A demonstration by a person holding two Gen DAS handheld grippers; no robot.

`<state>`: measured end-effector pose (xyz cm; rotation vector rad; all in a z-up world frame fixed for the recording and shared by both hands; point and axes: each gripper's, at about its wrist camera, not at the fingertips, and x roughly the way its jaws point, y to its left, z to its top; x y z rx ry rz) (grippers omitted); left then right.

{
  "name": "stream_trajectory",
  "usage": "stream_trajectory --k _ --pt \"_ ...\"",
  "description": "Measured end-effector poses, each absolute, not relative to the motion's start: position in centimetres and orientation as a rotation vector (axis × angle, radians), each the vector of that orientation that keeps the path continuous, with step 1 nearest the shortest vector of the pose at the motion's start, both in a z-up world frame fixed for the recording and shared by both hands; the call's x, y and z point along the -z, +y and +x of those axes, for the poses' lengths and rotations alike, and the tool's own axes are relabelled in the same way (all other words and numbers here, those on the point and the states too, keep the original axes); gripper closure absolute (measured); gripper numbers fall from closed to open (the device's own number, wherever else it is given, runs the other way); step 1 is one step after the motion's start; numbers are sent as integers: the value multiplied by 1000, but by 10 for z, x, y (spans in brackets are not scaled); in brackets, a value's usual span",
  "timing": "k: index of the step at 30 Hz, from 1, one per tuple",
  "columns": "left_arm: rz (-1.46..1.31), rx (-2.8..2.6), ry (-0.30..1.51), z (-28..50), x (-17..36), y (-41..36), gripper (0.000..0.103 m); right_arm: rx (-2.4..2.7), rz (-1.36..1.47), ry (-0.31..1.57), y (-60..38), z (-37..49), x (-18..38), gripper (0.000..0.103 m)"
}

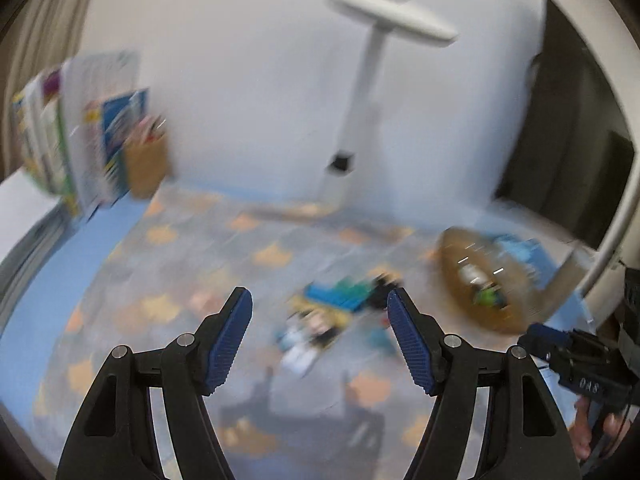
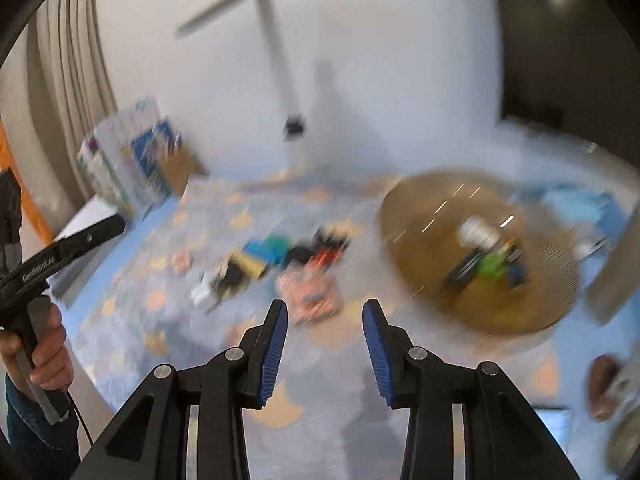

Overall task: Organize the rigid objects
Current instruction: 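Open both grippers to release the USB drive and gummy toy into the bowl, then bring both tools back over the remaining items on the table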

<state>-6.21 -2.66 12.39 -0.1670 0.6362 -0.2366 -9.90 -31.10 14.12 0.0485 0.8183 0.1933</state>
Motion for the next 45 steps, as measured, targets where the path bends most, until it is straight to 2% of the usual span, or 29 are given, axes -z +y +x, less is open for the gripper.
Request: stream_trajectory --k 5,9,11,14,32,38,42,45 --pt "-159 169 743 -49 -58 -2 34 -202 52 918 -292 -88 -64 65" --pt "-157 147 769 -43 -31 3 34 -210 94 922 -298 -82 -37 65" --pt "-126 143 758 -45 -23 -2 34 -211 111 927 -300 -78 -30 57" --pt "-95 157 762 -47 -19 -9 34 -188 103 904 -301 -80 -33 46" --pt "-26 190 759 -51 -17 -19 34 -134 87 910 -302 -79 -32 41" --pt "-26 172 781 -47 -15 -19 34 -155 97 909 -303 -79 -31 36" --pt "-4 158 788 -47 -14 -23 34 -162 103 909 -304 -81 -31 25" --pt "12 138 793 -46 -14 -25 34 -148 106 902 -304 -83 -32 25"
